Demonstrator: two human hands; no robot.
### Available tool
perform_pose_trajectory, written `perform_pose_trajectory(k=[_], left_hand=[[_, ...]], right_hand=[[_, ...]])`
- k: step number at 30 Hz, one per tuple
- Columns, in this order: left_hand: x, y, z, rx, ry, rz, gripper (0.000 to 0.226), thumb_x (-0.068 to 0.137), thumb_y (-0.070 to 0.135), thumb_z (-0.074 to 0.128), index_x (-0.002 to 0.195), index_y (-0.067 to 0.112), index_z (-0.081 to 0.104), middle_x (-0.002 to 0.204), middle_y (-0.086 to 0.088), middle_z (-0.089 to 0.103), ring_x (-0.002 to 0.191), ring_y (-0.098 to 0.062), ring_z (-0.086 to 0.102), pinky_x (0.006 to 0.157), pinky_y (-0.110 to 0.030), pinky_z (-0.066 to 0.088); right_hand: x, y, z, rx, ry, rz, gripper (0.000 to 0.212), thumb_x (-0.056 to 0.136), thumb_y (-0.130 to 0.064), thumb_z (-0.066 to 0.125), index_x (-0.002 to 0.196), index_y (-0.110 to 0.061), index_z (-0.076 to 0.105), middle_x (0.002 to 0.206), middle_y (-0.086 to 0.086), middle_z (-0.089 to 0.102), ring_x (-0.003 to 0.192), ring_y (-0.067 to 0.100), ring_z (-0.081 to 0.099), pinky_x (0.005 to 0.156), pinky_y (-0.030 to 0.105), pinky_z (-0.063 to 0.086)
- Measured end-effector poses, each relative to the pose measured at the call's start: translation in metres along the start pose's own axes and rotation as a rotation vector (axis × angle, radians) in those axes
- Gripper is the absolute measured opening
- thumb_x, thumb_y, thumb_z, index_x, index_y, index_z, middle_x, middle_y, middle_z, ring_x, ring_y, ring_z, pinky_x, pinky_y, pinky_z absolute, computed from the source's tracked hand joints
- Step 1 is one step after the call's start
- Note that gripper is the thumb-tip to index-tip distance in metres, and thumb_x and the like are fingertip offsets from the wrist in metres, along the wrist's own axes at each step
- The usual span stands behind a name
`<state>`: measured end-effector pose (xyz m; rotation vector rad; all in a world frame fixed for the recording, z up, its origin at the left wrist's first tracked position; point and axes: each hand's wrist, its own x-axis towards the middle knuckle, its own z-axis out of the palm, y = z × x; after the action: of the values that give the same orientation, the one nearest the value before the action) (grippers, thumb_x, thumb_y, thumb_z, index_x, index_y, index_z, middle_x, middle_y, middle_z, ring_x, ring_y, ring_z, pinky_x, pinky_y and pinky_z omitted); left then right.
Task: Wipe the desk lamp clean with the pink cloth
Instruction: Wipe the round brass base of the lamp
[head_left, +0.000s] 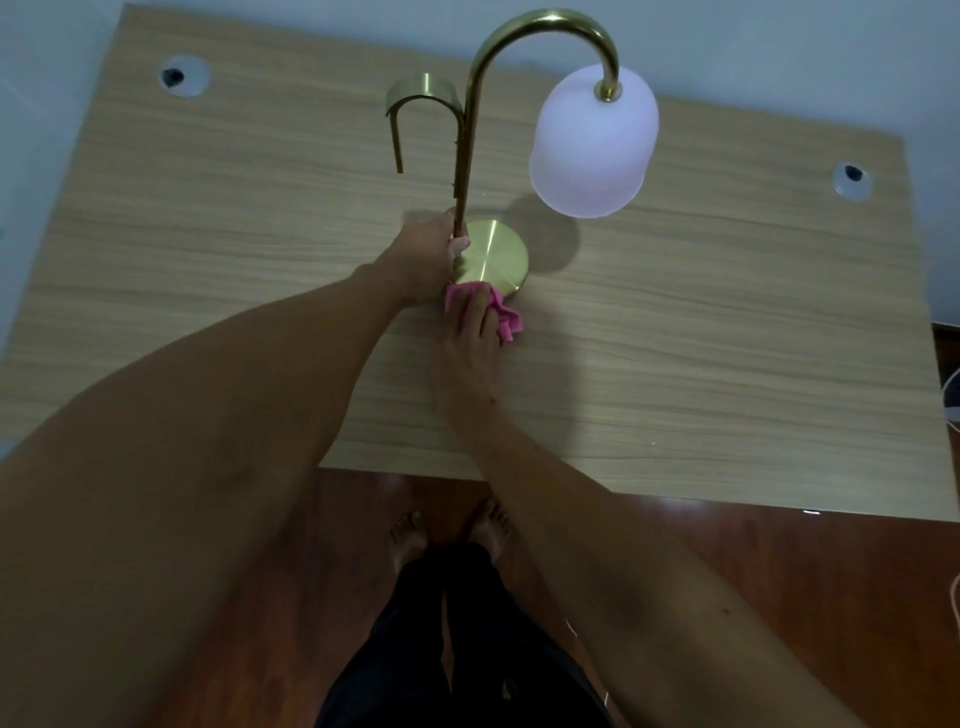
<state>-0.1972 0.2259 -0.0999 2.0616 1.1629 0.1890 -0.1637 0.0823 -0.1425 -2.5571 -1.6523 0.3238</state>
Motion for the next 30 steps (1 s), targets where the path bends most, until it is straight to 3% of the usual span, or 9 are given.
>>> perform_pose_trajectory(k=[2,4,8,10,12,14,17,25,30], left_hand=[[0.0,0.0,0.0,0.006,-0.006,0.003,0.012,0.105,0.025,0.042,0.103,0.021,0.053,0.08,0.011,0.053,0.071,0.001,0.05,0.055,-0.009,0.036],[-0.001,0.001,-0.001,0.004,-0.009,0.005,0.013,0.105,0.025,0.041,0.104,0.019,0.053,0.079,0.011,0.052,0.07,0.001,0.049,0.054,-0.006,0.038],[-0.001,0.003,-0.002,0.0,-0.003,-0.009,0.013,0.105,0.024,0.042,0.104,0.018,0.053,0.078,0.011,0.051,0.069,0.001,0.047,0.055,-0.004,0.04],[0.0,0.004,-0.004,0.013,-0.018,-0.013,0.014,0.105,0.023,0.042,0.106,0.017,0.054,0.079,0.01,0.051,0.069,0.0,0.047,0.054,0.001,0.037],[0.001,0.004,-0.007,0.047,-0.043,-0.009,0.018,0.105,0.025,0.043,0.112,0.015,0.056,0.082,0.009,0.053,0.072,-0.003,0.049,0.056,-0.005,0.038],[0.003,0.005,-0.01,0.065,-0.068,-0.012,0.022,0.105,0.027,0.043,0.115,0.014,0.057,0.085,0.011,0.054,0.073,-0.002,0.05,0.059,-0.009,0.037],[0.006,0.007,-0.015,0.148,-0.103,-0.003,0.027,0.104,0.029,0.043,0.12,0.012,0.057,0.101,0.001,0.058,0.091,-0.014,0.052,0.08,-0.025,0.037],[0.004,0.011,-0.02,0.17,-0.142,-0.033,0.028,0.104,0.031,0.043,0.122,0.014,0.056,0.117,-0.011,0.064,0.1,-0.02,0.053,0.085,-0.031,0.035],[0.003,0.013,-0.022,0.143,-0.171,-0.048,0.027,0.104,0.031,0.043,0.121,0.015,0.056,0.116,-0.011,0.063,0.106,-0.026,0.057,0.086,-0.034,0.04]], right_hand=[[0.003,0.006,0.01,0.04,-0.052,-0.068,0.056,0.105,-0.006,0.021,0.159,0.002,0.011,0.165,0.03,0.015,0.149,0.04,0.027,0.114,0.049,0.037],[0.005,0.011,0.011,0.048,-0.077,-0.155,0.061,0.1,-0.01,0.007,0.161,-0.003,0.005,0.168,0.021,0.008,0.154,0.033,0.017,0.119,0.045,0.031],[0.013,0.024,0.007,0.089,-0.102,-0.424,0.058,0.107,-0.013,0.031,0.162,-0.009,0.014,0.17,0.014,0.004,0.158,0.029,0.006,0.123,0.049,0.028],[0.02,0.034,0.002,0.098,-0.094,-0.601,0.058,0.1,-0.005,0.041,0.157,-0.005,0.032,0.167,0.022,0.017,0.156,0.036,0.016,0.121,0.052,0.031],[0.026,0.043,0.0,0.079,0.006,-0.703,0.051,0.097,-0.002,0.046,0.147,-0.001,0.049,0.158,0.024,0.038,0.148,0.04,0.035,0.118,0.051,0.038],[0.031,0.047,0.002,0.004,0.121,-0.724,0.037,0.1,-0.008,0.056,0.136,0.0,0.06,0.148,0.022,0.053,0.139,0.038,0.05,0.112,0.05,0.044],[0.042,0.041,0.0,-0.128,0.219,-0.724,0.024,0.095,-0.024,0.07,0.115,-0.01,0.074,0.128,0.011,0.07,0.12,0.028,0.066,0.1,0.042,0.053],[0.026,0.048,-0.014,-0.107,0.272,-0.631,0.022,0.099,-0.029,0.064,0.106,-0.014,0.079,0.124,0.007,0.074,0.112,0.021,0.072,0.086,0.035,0.058],[0.007,0.092,-0.025,-0.114,0.116,-0.61,0.042,0.103,-0.02,0.041,0.139,-0.007,0.06,0.15,0.012,0.055,0.134,0.031,0.056,0.103,0.045,0.044]])
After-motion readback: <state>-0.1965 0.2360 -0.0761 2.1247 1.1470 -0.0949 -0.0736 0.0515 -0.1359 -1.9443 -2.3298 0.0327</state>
